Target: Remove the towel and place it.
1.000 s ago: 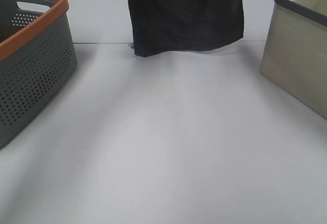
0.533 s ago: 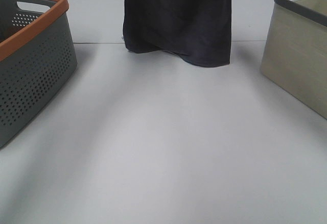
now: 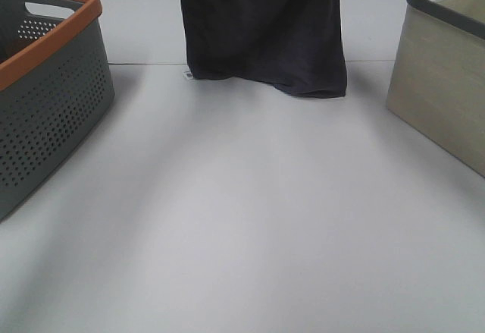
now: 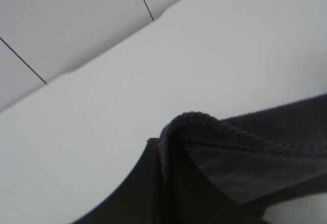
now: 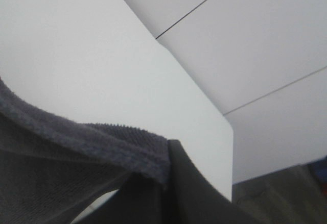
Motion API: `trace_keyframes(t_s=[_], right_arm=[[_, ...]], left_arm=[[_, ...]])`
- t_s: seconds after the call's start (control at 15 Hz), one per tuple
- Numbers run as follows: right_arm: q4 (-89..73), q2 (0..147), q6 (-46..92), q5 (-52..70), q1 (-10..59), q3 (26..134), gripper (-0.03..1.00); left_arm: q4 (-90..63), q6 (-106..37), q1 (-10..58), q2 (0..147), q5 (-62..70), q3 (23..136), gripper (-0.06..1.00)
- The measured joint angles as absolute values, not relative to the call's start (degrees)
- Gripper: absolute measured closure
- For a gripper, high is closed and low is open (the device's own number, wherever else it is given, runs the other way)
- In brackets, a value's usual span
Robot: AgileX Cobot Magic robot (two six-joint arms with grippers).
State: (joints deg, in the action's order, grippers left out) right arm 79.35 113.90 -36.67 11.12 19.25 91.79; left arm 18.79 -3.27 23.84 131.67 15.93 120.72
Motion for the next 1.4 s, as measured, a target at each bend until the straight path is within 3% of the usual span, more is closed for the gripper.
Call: trace_keyframes(t_s=[0.2, 0.4, 0.73, 1.07, 1.4], right_arm=[[60.68, 113.90, -32.37, 17.65, 19.25, 87.09, 0.97], [33.17, 113.90, -15.64, 25.27, 19.25, 83.65, 0.97], [-0.80, 113.90, 10.71, 46.12, 19.25, 83.37, 0.97], [-5.33, 113.79, 11.92, 65.03, 19.25, 82.74, 0.97], [-5.90, 113.45, 11.52, 65.83, 19.25, 72.08, 0.97]], left_arm=[[17.19, -8.02, 28.48, 131.67, 36.96, 120.72, 0.94], [8.25, -12.89, 29.56, 131.67, 53.97, 120.72, 0.94], [-1.09, -16.56, 29.56, 131.67, 69.16, 120.55, 0.94], [-6.93, -16.56, 29.68, 129.83, 69.27, 113.27, 0.94], [-8.59, -16.56, 29.68, 120.61, 69.39, 94.19, 0.94]])
